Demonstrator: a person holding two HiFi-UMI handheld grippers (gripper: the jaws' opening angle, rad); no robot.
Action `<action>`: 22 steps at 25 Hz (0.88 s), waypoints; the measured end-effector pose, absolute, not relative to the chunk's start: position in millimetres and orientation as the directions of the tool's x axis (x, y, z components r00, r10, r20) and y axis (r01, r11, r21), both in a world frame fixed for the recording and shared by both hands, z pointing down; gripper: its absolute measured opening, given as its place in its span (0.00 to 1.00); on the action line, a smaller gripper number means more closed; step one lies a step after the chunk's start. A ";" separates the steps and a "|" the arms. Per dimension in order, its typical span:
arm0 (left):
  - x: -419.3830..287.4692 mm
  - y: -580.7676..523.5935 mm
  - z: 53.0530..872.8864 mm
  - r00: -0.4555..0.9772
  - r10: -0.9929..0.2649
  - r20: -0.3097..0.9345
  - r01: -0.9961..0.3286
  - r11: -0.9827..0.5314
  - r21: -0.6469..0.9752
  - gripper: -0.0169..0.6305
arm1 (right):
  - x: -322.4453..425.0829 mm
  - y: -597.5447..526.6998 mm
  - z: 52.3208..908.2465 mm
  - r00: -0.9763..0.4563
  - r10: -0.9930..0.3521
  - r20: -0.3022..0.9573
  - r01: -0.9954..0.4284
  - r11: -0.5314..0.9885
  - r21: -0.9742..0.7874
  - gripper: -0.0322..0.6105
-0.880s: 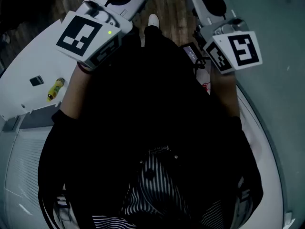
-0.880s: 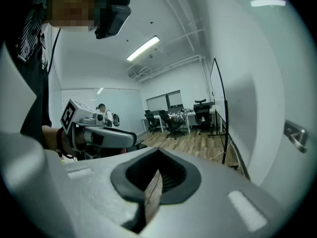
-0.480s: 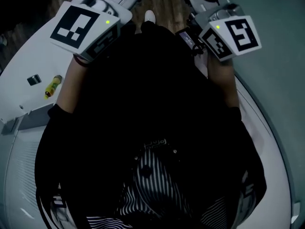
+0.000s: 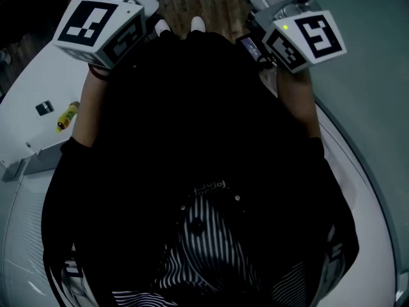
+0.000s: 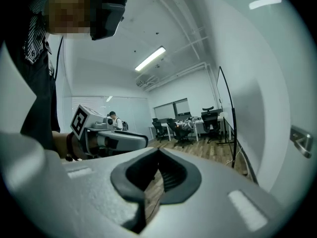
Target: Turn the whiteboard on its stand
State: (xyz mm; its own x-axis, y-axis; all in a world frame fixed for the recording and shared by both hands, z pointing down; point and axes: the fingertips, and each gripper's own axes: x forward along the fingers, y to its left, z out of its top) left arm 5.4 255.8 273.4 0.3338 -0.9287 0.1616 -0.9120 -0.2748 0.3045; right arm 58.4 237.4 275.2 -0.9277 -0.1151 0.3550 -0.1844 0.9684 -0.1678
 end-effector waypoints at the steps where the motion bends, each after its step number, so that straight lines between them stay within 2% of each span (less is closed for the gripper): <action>1: 6.0 256.4 274.2 0.335 -0.928 0.161 -0.908 -0.273 0.318 0.02 | 60.6 239.8 276.4 -0.930 -0.103 0.354 -0.174 0.969 -0.174 0.05; 7: 11.6 258.1 288.7 0.357 -0.920 0.163 -0.882 -0.274 0.383 0.02 | 81.3 227.2 289.6 -0.925 -0.112 0.364 -0.185 0.967 -0.173 0.05; 14: 7.1 297.0 357.0 0.360 -0.883 0.302 -0.863 -0.192 0.468 0.02 | 109.3 234.9 338.7 -0.919 -0.104 0.379 -0.237 0.916 -0.324 0.05; 22: -2.2 308.6 363.4 0.311 -0.894 0.323 -0.872 -0.133 0.472 0.02 | 102.4 245.3 346.1 -0.918 -0.050 0.393 -0.182 0.934 -0.308 0.05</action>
State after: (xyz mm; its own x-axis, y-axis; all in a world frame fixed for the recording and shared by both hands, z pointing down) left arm -2.2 308.6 363.4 0.3111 -0.8936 0.3234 -0.8717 -0.1328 0.4717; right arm 102.4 245.3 346.1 -0.9184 -0.0497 0.3926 -0.1824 0.9336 -0.3084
